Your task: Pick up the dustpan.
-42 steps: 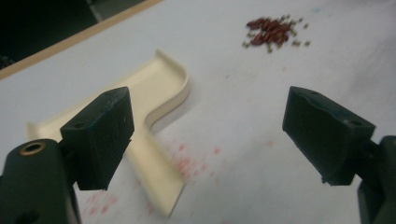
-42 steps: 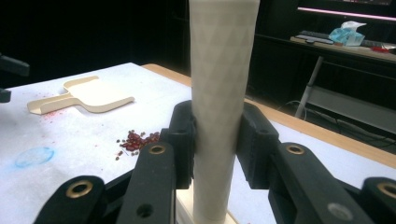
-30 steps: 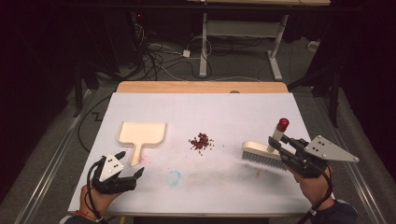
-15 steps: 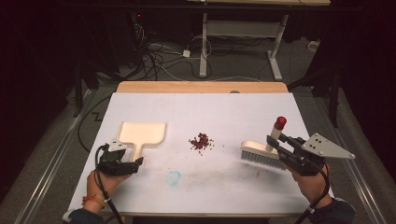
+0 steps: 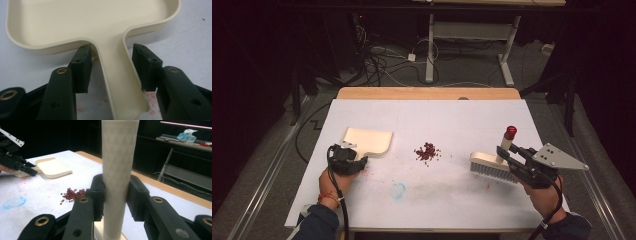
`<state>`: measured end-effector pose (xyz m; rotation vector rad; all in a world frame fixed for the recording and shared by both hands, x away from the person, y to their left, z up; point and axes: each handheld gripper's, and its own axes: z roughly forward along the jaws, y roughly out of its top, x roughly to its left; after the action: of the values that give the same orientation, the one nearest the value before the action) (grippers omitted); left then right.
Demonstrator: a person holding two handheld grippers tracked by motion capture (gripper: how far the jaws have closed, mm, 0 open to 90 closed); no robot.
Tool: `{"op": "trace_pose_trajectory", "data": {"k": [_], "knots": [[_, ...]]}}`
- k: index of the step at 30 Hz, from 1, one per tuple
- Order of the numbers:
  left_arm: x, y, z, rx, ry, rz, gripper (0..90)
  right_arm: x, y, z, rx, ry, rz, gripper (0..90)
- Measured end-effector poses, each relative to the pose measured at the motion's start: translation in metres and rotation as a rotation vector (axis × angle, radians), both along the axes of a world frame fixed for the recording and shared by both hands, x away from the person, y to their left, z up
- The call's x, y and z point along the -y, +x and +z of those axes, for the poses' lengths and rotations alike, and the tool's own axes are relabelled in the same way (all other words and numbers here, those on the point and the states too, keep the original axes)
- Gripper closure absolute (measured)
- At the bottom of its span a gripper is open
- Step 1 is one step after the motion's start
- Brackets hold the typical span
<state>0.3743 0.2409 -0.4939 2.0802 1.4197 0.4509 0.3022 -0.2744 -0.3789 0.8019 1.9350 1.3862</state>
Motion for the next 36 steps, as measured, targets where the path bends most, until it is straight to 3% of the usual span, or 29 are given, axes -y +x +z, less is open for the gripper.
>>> {"op": "trace_pose_trajectory", "data": {"k": [5, 11, 21, 36], "knots": [[-0.001, 0.003, 0.001, 0.004, 0.004, -0.049, 63.2, 0.003, 0.004, -0.003, -0.01, 0.011, -0.006, 70.1], [-0.003, 0.003, 0.0, 0.013, -0.012, -0.062, 63.6, 0.004, 0.008, -0.005, -0.023, 0.018, -0.011, 70.1], [-0.005, -0.001, 0.007, 0.024, 0.02, -0.087, 63.8, 0.003, 0.011, -0.006, -0.021, 0.016, -0.013, 70.2], [-0.015, -0.021, 0.028, 0.093, -0.012, -0.124, 63.8, 0.002, 0.015, -0.004, -0.018, 0.024, -0.004, 70.3]]}}
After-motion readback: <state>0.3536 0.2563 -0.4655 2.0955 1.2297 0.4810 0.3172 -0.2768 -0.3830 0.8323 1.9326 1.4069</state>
